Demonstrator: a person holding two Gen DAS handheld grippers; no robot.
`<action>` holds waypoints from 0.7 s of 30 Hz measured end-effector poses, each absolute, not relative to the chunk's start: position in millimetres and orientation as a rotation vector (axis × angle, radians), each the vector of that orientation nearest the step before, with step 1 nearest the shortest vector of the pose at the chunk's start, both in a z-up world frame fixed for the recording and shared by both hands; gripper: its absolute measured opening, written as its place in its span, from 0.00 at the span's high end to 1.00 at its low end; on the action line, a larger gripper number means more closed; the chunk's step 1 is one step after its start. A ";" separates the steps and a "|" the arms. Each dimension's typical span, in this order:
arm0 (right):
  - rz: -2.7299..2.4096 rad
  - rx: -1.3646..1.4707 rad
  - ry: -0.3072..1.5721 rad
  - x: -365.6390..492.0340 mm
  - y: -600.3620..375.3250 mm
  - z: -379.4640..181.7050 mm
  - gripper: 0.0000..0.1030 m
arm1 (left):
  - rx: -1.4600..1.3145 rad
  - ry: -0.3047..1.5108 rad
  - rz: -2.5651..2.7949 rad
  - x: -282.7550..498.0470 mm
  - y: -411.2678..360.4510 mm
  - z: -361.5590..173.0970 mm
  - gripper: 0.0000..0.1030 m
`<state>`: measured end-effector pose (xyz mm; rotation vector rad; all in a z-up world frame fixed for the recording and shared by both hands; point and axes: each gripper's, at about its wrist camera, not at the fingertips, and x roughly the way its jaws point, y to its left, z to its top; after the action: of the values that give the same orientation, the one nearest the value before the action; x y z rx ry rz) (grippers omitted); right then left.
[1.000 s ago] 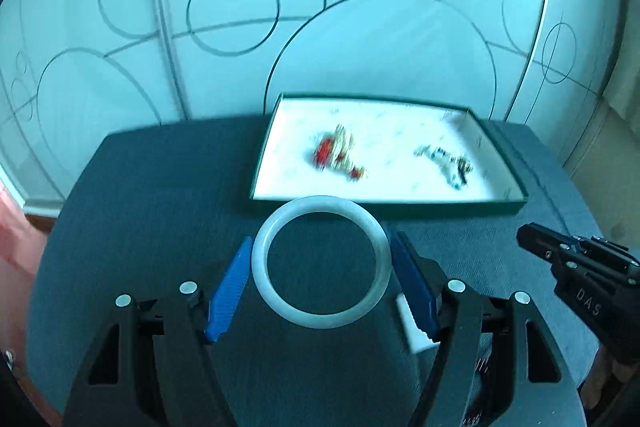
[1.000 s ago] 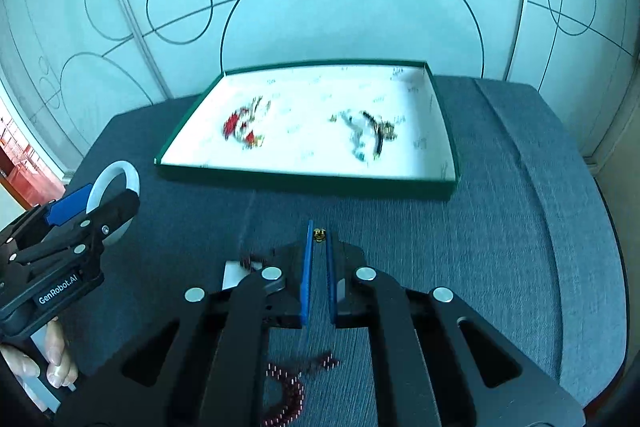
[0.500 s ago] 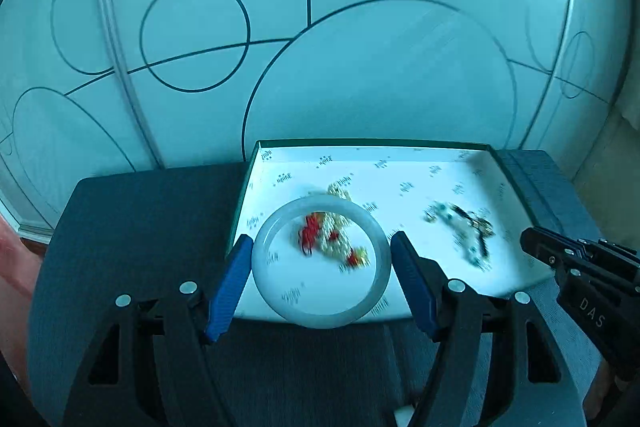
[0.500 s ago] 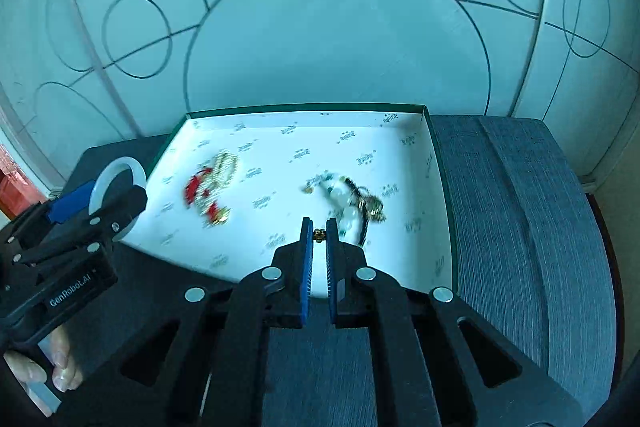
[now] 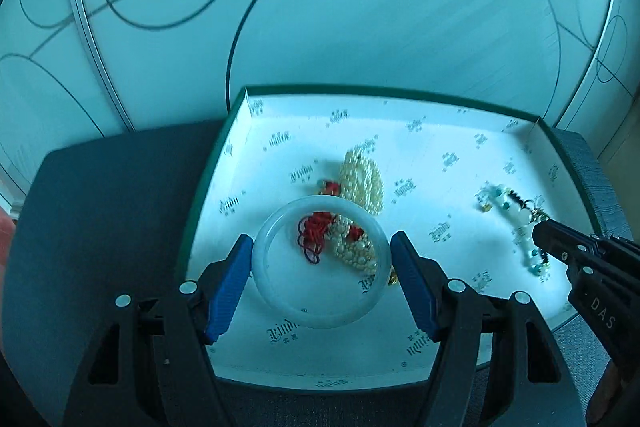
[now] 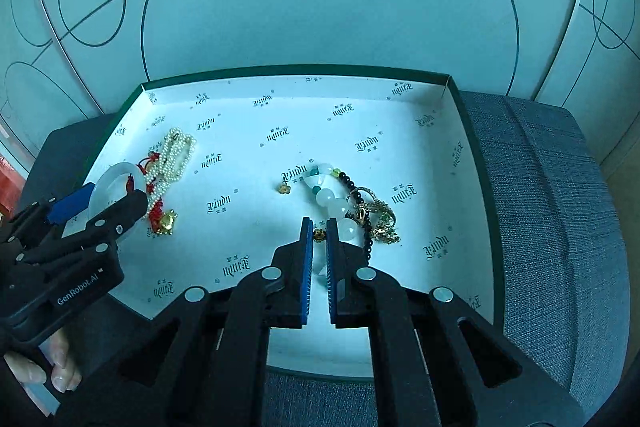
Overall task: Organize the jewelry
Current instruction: 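Open both grippers to drop the bangle and stud in the box, then withdraw both grippers and move the left over the red bead mala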
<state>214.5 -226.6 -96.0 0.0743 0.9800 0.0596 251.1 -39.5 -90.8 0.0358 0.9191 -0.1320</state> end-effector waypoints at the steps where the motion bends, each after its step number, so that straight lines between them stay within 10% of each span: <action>1: 0.057 0.074 0.979 214.9 -226.2 -97.1 0.92 | 0.035 0.925 -0.134 250.9 -39.1 -93.5 0.32; 6: 0.053 0.078 0.970 214.5 -226.9 -93.4 0.75 | 0.033 0.935 -0.137 251.3 -38.5 -97.1 0.32; 21: 0.076 0.113 0.883 146.8 -234.8 -42.4 0.75 | 0.016 0.882 -0.163 183.8 -20.7 -53.7 0.31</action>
<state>146.8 -234.8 -42.4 0.1133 0.8827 0.0755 183.8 -20.7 -53.7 0.0160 0.8816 -0.1629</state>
